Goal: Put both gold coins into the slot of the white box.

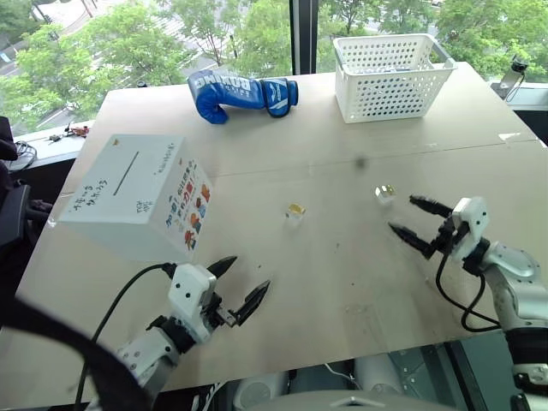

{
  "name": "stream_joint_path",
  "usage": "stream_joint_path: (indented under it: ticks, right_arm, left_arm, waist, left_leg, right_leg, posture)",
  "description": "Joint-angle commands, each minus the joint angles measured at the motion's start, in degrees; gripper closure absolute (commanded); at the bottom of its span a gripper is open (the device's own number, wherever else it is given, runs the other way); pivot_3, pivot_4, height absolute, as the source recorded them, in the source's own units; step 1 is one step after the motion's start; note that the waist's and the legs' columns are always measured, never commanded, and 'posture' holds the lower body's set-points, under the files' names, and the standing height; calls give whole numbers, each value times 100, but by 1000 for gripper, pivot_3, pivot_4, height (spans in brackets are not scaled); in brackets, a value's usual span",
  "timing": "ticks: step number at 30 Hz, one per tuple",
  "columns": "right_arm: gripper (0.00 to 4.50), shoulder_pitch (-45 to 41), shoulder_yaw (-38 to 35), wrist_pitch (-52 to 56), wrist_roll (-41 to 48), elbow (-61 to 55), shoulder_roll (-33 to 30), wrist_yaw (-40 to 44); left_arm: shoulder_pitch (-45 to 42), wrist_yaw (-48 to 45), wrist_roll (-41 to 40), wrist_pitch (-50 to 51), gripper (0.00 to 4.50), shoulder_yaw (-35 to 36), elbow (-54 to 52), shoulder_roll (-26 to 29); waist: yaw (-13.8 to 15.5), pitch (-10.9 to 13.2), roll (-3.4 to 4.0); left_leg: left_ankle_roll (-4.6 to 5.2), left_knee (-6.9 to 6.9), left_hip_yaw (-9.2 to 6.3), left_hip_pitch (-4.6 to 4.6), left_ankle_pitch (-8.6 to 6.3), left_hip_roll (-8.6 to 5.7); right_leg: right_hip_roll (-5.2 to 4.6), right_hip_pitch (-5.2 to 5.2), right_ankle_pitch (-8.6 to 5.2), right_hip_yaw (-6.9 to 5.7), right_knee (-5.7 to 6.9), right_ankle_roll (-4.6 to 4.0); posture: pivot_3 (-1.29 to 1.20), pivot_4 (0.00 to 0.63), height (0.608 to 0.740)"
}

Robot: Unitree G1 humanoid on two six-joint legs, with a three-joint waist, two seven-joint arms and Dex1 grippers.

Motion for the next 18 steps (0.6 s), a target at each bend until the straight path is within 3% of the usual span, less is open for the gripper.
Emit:
stream_joint_path:
  ticks: [1,5,11,14,18]
  right_arm:
    - [98,-334,-28,-62,-391,114,135,-712]
    - [98,-712,138,263,-604,307,428,-1204]
    - [98,-967,224,555,-622,476,649,-1428]
    - [775,-1057,260,670,-643,570,719,-1490]
    - [2689,-1118,338,636,-725,655,733,-1465]
  left_arm:
    - [-506,-119,-332,233,0,7,-560,243]
    - [-1173,-69,-349,641,0,-207,-662,469]
    - [-1462,17,-324,894,0,-304,-710,519]
    - [-1509,59,-326,961,0,-327,-747,512]
    - [-1524,104,-313,1006,0,-347,-788,498]
  waist:
    - [9,0,0]
    - [-23,-1,1]
    - [-120,-1,1]
    - [-139,-1,1]
    - [-142,-1,1]
  left_leg:
    - [-12,0,-1,0,7,0]
    - [-18,0,2,1,11,-1]
    - [-18,-1,6,-3,11,-1]
    - [-18,-1,6,-4,10,-1]
    - [-18,-2,7,-4,11,0]
  right_leg:
    - [0,0,0,-1,1,0]
    - [2,-1,1,2,4,-1]
    - [5,-14,1,11,12,-2]
    - [5,-17,1,11,12,-1]
    - [5,-18,1,12,15,-1]
  posture:
    - [0,150,721]
    - [0,150,721]
    - [0,150,721]
    - [0,150,721]
    - [0,150,721]
